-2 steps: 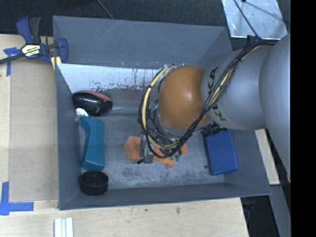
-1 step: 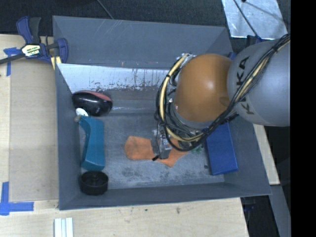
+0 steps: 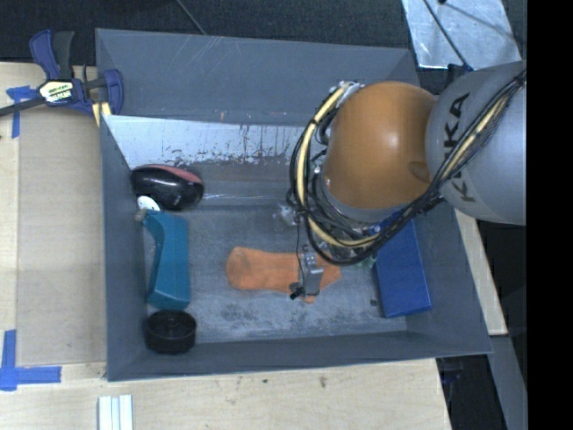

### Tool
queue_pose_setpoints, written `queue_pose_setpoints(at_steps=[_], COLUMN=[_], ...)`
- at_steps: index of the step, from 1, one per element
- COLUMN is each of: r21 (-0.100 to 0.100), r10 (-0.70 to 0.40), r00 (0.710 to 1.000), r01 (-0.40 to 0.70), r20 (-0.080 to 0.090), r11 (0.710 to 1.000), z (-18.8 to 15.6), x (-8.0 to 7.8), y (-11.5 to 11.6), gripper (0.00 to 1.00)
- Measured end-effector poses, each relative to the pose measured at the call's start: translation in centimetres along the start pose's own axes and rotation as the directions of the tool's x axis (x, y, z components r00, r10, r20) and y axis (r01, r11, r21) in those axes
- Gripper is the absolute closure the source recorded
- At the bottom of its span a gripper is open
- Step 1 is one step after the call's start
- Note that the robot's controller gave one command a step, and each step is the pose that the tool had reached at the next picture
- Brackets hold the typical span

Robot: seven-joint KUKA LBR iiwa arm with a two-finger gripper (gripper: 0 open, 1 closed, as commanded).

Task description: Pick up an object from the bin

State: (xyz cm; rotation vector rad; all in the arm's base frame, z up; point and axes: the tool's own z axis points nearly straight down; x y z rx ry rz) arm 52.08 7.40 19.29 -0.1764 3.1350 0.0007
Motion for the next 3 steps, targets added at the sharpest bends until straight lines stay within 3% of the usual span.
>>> queue_pose_setpoints(at_steps=[1,2,3], r21=[0.000,0.001,0.000], r10=[0.009,-0.039,-0.103], r00=[1.000,0.999,0.995], r01=[-0.009,0.039,0.103], r20=[0.000,0.008,0.000], r11=[1.000,0.999,0.995], z=[0.3,5.9,11.0], x=[-0.1,-2.0,-1.4], y=[0.1,0.0,-1.4], gripper=[0.00,0.00,1.00])
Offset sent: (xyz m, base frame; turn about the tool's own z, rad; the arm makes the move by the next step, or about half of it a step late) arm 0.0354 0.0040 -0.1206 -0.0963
